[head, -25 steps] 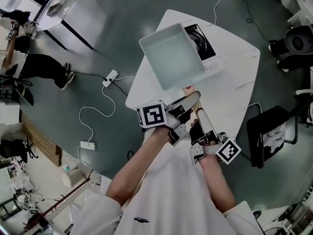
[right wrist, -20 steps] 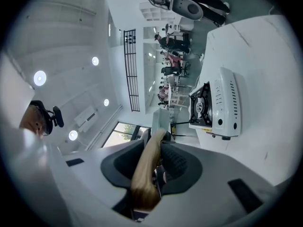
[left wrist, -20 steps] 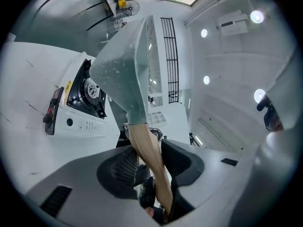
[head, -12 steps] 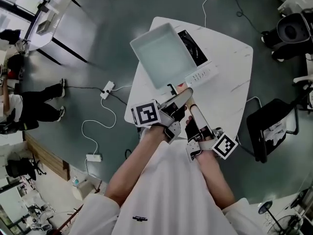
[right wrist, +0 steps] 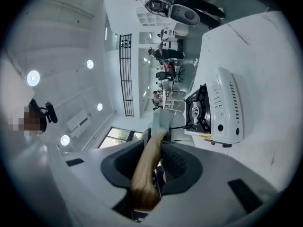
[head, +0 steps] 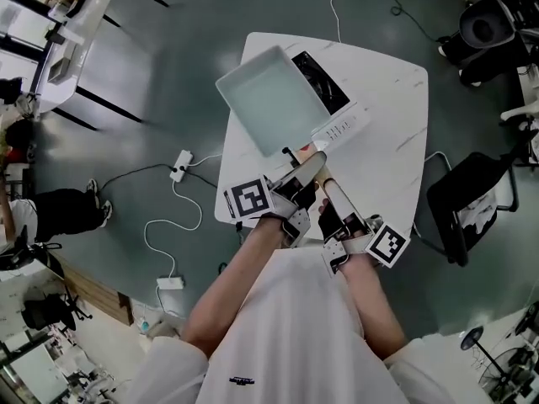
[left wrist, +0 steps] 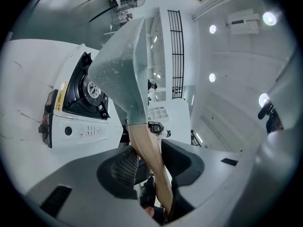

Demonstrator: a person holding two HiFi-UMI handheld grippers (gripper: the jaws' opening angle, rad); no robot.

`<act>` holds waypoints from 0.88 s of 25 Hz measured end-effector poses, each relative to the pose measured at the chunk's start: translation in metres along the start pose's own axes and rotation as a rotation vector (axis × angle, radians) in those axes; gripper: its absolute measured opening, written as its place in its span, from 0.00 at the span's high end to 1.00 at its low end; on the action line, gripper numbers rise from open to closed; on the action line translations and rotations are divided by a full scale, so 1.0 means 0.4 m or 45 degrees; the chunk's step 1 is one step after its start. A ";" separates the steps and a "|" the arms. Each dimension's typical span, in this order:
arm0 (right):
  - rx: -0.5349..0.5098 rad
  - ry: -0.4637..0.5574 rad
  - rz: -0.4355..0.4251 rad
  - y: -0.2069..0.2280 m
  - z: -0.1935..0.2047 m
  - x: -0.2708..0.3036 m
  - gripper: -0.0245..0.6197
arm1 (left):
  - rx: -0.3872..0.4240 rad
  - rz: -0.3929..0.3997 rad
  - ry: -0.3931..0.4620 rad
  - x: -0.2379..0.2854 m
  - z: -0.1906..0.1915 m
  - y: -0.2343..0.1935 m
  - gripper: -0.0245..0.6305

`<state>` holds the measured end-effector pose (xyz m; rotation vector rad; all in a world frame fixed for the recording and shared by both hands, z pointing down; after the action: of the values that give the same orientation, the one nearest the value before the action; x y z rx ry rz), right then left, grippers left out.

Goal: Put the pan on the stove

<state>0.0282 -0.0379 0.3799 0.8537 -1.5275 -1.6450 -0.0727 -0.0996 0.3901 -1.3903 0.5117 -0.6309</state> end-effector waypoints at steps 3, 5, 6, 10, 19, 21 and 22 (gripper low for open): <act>0.000 -0.003 0.012 0.019 -0.011 0.020 0.79 | -0.016 -0.013 0.002 0.016 -0.013 -0.023 0.73; 0.005 0.001 0.025 0.036 -0.025 0.037 0.79 | -0.030 -0.014 0.002 0.036 -0.023 -0.044 0.73; 0.007 0.003 0.033 0.044 -0.032 0.044 0.79 | -0.036 -0.015 0.001 0.045 -0.028 -0.052 0.73; -0.024 -0.010 0.060 0.077 -0.057 0.072 0.79 | -0.042 -0.033 -0.005 0.075 -0.049 -0.088 0.73; -0.036 -0.046 0.104 0.190 -0.132 0.127 0.78 | -0.118 -0.063 0.001 0.168 -0.067 -0.204 0.73; -0.037 -0.048 0.098 0.191 -0.129 0.126 0.78 | -0.116 -0.057 0.003 0.166 -0.066 -0.205 0.73; -0.037 -0.047 0.096 0.193 -0.129 0.125 0.78 | -0.115 -0.057 0.002 0.165 -0.065 -0.206 0.73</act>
<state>0.0516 -0.1099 0.4532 0.7453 -1.5383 -1.6330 -0.0501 -0.1688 0.4711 -1.4901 0.5171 -0.6517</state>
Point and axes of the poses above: the fingertips, and each gripper's own axes: x forward along the fingers, y to its right, z out of its underside, the point moved 6 cm from there along -x, backward along the fingers, and after that the axes turned 6 degrees about y, right-handed, at the moved point
